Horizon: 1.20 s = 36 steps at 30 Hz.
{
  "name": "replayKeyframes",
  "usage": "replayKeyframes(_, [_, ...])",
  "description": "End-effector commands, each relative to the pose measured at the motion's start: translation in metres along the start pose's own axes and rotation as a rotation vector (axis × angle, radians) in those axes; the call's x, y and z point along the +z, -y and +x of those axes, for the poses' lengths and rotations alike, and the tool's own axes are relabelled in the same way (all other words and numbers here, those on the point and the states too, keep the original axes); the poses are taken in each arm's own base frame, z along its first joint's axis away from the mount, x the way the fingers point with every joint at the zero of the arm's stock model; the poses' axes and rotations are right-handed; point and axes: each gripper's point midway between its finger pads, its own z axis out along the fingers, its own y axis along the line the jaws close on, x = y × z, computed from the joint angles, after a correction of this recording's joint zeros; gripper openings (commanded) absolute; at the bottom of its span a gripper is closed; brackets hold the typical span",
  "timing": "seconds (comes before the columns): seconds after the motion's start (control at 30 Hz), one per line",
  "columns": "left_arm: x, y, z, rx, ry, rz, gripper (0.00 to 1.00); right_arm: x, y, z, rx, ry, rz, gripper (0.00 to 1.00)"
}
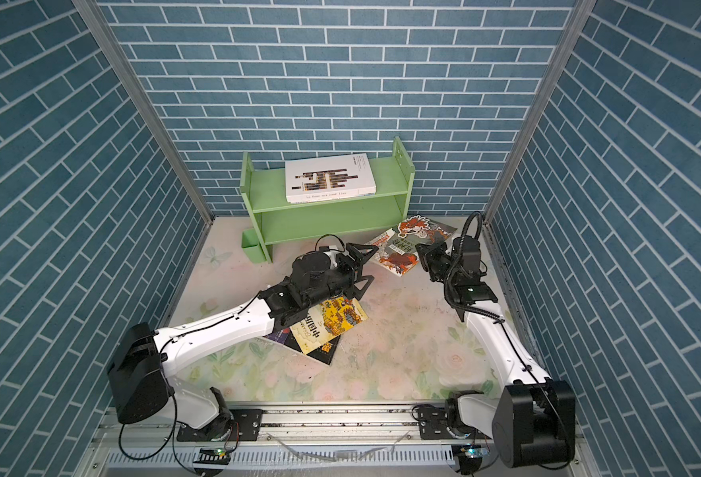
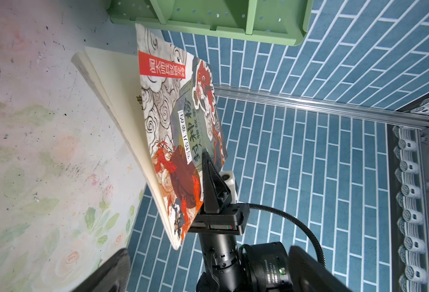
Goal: Stacking books/files
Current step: Pick up the book from the middle-right of the table.
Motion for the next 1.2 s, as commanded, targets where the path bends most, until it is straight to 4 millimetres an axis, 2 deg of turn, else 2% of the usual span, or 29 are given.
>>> replayKeyframes(0.0, [0.012,-0.010,0.002,0.027,-0.013,-0.064,1.00,-0.010,-0.033,-0.002,-0.022,0.010,-0.095,0.00])
replayKeyframes(0.23, [0.037,-0.004,0.000,0.030,-0.023,-0.060,0.99,-0.032,-0.050,0.003,-0.008,0.017,-0.146,0.00])
replayKeyframes(0.4, [0.046,-0.006,0.004,0.015,-0.044,-0.056,0.95,-0.048,-0.064,0.003,-0.008,0.041,-0.183,0.00])
replayKeyframes(0.6, [0.060,0.024,0.009,0.003,-0.067,0.107,0.81,-0.054,-0.082,0.002,0.033,0.039,-0.270,0.00])
replayKeyframes(0.67, [0.064,0.036,0.016,0.018,-0.094,0.157,0.75,-0.052,-0.086,0.003,0.050,0.031,-0.297,0.00])
replayKeyframes(0.8, [0.067,0.050,0.025,0.084,-0.121,0.181,0.49,-0.050,-0.093,0.004,0.046,0.013,-0.306,0.00])
replayKeyframes(1.07, [0.056,0.075,0.012,0.155,-0.065,0.274,0.13,-0.054,-0.110,0.003,0.011,0.019,-0.338,0.01])
replayKeyframes(1.13, [0.052,0.084,0.009,0.200,-0.065,0.280,0.06,-0.053,-0.114,0.004,-0.018,0.013,-0.335,0.06])
replayKeyframes(1.17, [0.049,0.088,0.007,0.221,-0.066,0.279,0.05,-0.053,-0.116,0.005,-0.034,0.010,-0.330,0.13])
